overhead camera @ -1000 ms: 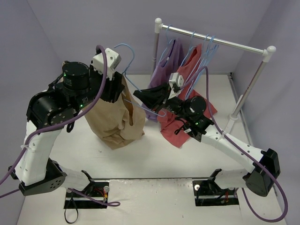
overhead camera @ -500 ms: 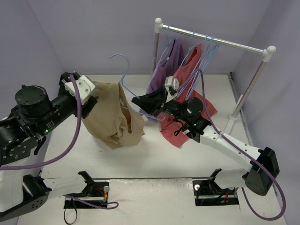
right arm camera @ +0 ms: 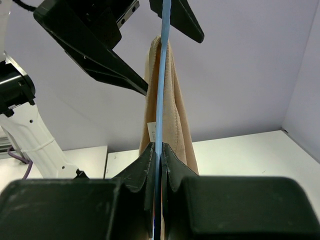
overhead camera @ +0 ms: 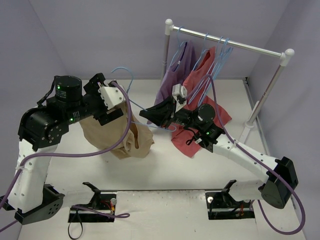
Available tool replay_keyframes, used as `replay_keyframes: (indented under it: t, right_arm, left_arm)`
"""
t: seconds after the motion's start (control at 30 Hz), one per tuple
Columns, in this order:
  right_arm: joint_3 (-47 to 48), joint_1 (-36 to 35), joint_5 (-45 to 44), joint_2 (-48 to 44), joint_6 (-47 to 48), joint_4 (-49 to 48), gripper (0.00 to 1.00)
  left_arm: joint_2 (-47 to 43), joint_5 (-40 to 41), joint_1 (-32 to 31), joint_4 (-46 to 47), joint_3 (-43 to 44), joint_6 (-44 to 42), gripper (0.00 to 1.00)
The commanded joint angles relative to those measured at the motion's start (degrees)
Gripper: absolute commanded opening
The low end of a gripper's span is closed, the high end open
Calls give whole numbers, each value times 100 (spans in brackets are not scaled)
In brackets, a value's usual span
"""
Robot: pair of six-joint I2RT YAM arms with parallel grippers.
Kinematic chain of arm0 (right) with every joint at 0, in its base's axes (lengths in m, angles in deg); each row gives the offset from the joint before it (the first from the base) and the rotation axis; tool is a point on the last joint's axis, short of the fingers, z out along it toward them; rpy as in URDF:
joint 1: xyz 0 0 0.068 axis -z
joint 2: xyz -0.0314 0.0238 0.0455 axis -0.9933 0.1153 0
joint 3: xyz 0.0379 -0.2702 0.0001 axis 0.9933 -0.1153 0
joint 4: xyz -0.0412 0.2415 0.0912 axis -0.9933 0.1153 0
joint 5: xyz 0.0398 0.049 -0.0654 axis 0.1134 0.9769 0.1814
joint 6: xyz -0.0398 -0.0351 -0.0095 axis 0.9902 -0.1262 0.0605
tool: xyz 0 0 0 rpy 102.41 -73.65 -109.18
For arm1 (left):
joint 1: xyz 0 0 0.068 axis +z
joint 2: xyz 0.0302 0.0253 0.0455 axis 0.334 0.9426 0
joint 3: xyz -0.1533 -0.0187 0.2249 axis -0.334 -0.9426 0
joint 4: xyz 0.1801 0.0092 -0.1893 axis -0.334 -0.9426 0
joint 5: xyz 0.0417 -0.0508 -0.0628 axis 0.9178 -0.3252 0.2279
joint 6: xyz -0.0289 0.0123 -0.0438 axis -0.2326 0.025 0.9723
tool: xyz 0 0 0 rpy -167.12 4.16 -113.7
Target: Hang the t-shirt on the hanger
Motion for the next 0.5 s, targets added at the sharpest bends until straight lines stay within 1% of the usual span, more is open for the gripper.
replay_keyframes:
  t: [0.0, 0.07, 0.13, 0.2, 0.27, 0.3, 0.37, 0.43, 0.47]
  right_arm:
    - [66, 21, 199, -169, 22, -628, 0]
    - [50, 15, 208, -185, 40, -614, 0]
    - [36, 38, 217, -199, 51, -585, 0]
    - [33, 46, 222, -221, 57, -574, 0]
    - [26, 60, 227, -235, 73, -562, 0]
    - [32, 67, 234, -229, 66, -562, 0]
    - [59, 67, 267, -208, 62, -553, 0]
    - [68, 67, 287, -190, 47, -544, 0]
    - [68, 67, 287, -173, 41, -544, 0]
  left_arm:
    - [-106, -802, 177, 68, 42, -338, 77]
    - [-108, -1082, 247, -38, -29, -353, 74]
    - [-146, -1270, 294, -90, -158, -356, 65]
    - [-185, -1392, 340, -107, -292, -331, 47]
    - [-234, -1444, 363, -99, -446, -310, 35]
    - [-248, -1451, 370, -99, -500, -309, 26]
    - [-278, -1460, 379, -90, -555, -309, 11]
    - [-314, -1510, 379, -90, -574, -343, 0]
    - [-337, -1545, 379, -90, -580, -383, 0]
